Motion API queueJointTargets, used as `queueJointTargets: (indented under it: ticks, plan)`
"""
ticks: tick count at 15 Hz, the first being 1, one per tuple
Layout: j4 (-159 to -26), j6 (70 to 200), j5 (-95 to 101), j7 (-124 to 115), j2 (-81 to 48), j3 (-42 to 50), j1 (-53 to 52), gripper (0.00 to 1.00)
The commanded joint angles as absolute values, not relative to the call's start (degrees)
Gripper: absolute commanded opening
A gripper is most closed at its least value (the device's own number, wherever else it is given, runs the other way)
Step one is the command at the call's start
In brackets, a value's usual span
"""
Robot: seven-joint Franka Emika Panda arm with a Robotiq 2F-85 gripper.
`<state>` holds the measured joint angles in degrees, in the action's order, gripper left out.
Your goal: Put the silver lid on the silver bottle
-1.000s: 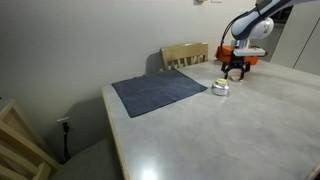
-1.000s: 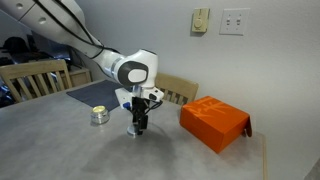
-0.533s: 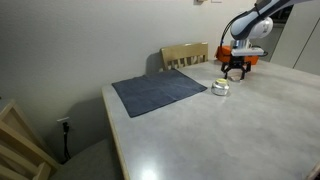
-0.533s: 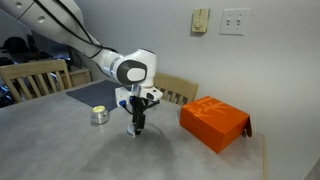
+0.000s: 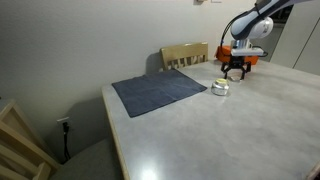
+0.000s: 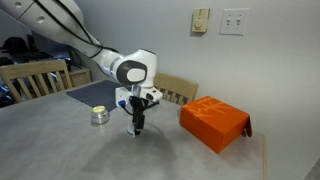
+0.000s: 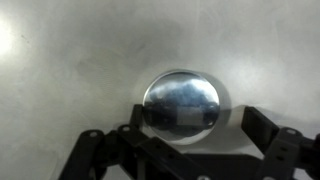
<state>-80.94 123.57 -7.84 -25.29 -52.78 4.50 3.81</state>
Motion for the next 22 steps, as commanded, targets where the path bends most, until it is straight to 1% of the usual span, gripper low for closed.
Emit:
queueJointTargets:
  ticks: [1, 3, 4, 9, 12, 17, 19, 22]
  plan:
    - [-85.1, 134.4, -10.3, -22.1, -55.6, 3.6, 3.7, 1.0]
    - [-86.3, 138.3, -10.7, -18.2, -55.2, 3.0, 4.3, 1.0]
    - [-84.4, 129.1, -9.4, -20.8, -51.5, 4.7, 3.6, 1.0]
    - [-85.9, 131.1, -9.4, -20.8, -50.8, 4.7, 3.6, 1.0]
    - [-83.9, 124.8, -7.5, -20.7, -49.4, 6.0, 3.4, 1.0]
    - [-81.2, 110.6, -2.8, -18.5, -48.0, 6.9, 3.1, 1.0]
    - [-79.7, 107.8, 0.5, -15.2, -48.8, 7.0, 2.7, 1.0]
    - [-77.1, 107.4, 4.2, -8.1, -51.2, 5.9, 2.9, 1.0]
